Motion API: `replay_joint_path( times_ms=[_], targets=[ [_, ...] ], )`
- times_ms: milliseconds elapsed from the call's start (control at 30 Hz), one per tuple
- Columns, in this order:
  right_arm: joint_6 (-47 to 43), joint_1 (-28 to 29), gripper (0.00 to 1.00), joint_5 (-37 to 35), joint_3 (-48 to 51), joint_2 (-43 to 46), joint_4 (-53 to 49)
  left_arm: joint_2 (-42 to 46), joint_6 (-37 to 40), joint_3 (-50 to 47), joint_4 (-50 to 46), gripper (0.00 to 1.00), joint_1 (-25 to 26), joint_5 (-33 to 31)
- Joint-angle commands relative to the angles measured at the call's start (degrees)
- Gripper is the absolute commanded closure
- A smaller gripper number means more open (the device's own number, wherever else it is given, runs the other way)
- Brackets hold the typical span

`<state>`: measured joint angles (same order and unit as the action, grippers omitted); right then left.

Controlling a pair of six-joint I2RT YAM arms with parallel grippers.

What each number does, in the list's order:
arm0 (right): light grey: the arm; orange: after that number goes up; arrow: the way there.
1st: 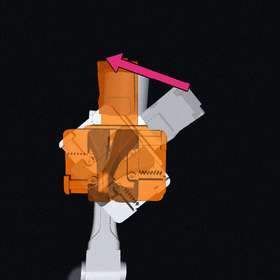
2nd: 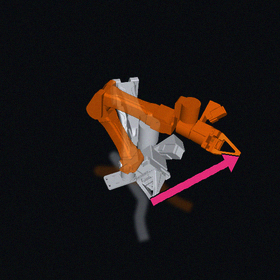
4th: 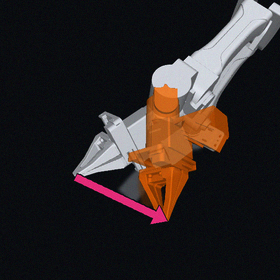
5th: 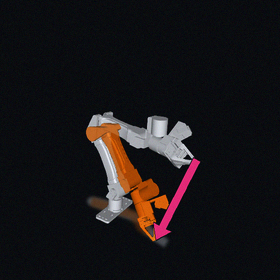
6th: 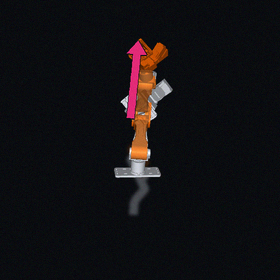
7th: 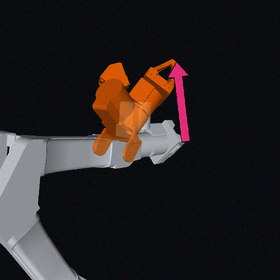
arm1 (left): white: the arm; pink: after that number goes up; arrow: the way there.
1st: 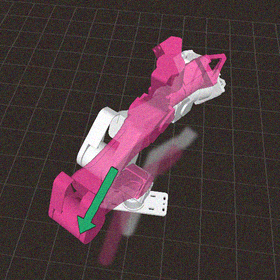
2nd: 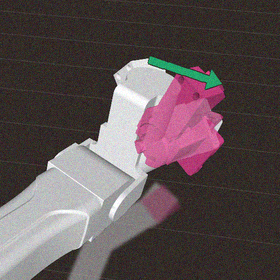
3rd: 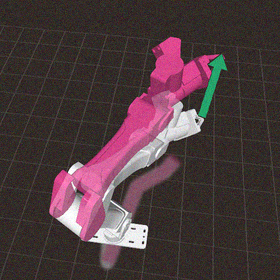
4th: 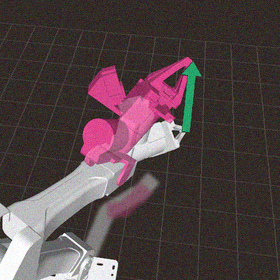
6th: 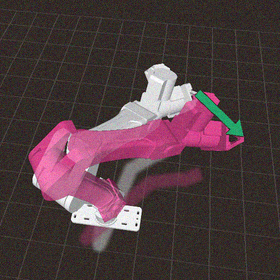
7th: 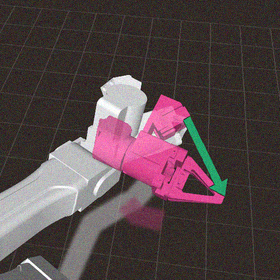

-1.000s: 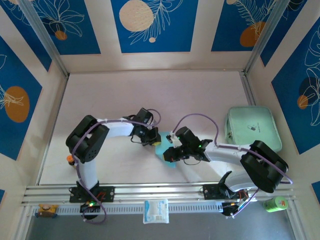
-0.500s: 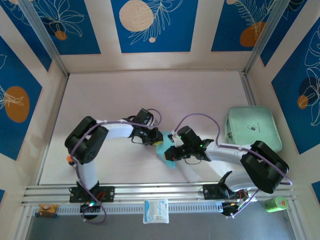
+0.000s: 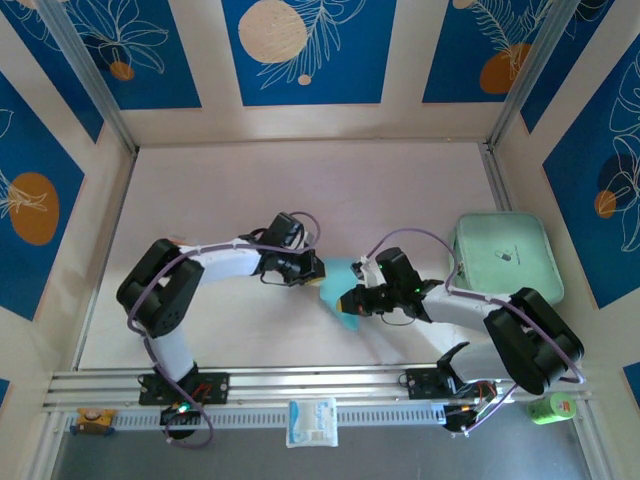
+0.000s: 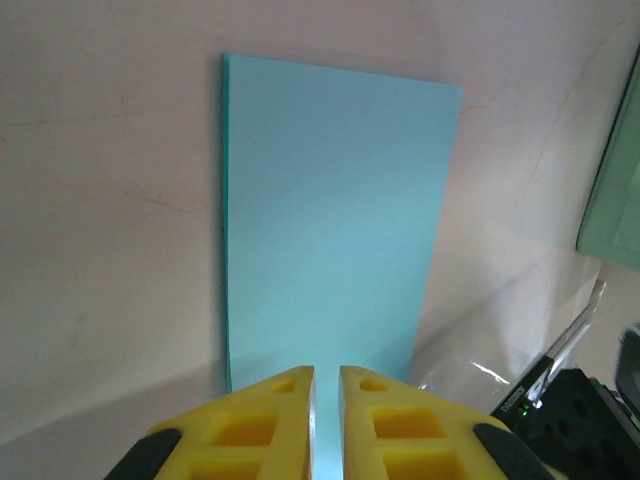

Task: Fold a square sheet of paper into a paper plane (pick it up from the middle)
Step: Third fold the triangle at the center of the table.

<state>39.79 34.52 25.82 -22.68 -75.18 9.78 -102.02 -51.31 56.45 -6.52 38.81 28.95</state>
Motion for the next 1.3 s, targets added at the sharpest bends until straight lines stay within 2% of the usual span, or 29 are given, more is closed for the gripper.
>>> replay_joint_path(
  times_ms=[0, 233, 500, 733, 1267],
  targets=[
    [0.7, 0.0, 0.97, 4.3, 0.8, -0.3, 1.6, -2.5, 3.4, 4.7, -3.3, 0.86, 0.1, 2.3],
    [0.8, 0.7, 0.97, 5.0, 0.6, -0.8, 1.8, -10.1, 7.1, 12.0, -6.9, 0.89, 0.7, 5.6],
    [0.3, 1.2, 0.97, 3.5, -0.1, -1.5, -0.2, -15.7, 11.1, 15.3, -14.8, 0.91, 1.8, 3.2],
    [-0.2, 1.2, 0.98, 1.2, -0.8, -1.9, -2.1, -16.5, 11.9, 12.9, -15.3, 0.92, 2.6, 2.1],
    [-1.0, 1.0, 0.98, -11.8, -4.5, -3.1, -12.1, -14.2, 11.4, 11.3, -15.6, 0.94, 2.7, -0.2]
  ],
)
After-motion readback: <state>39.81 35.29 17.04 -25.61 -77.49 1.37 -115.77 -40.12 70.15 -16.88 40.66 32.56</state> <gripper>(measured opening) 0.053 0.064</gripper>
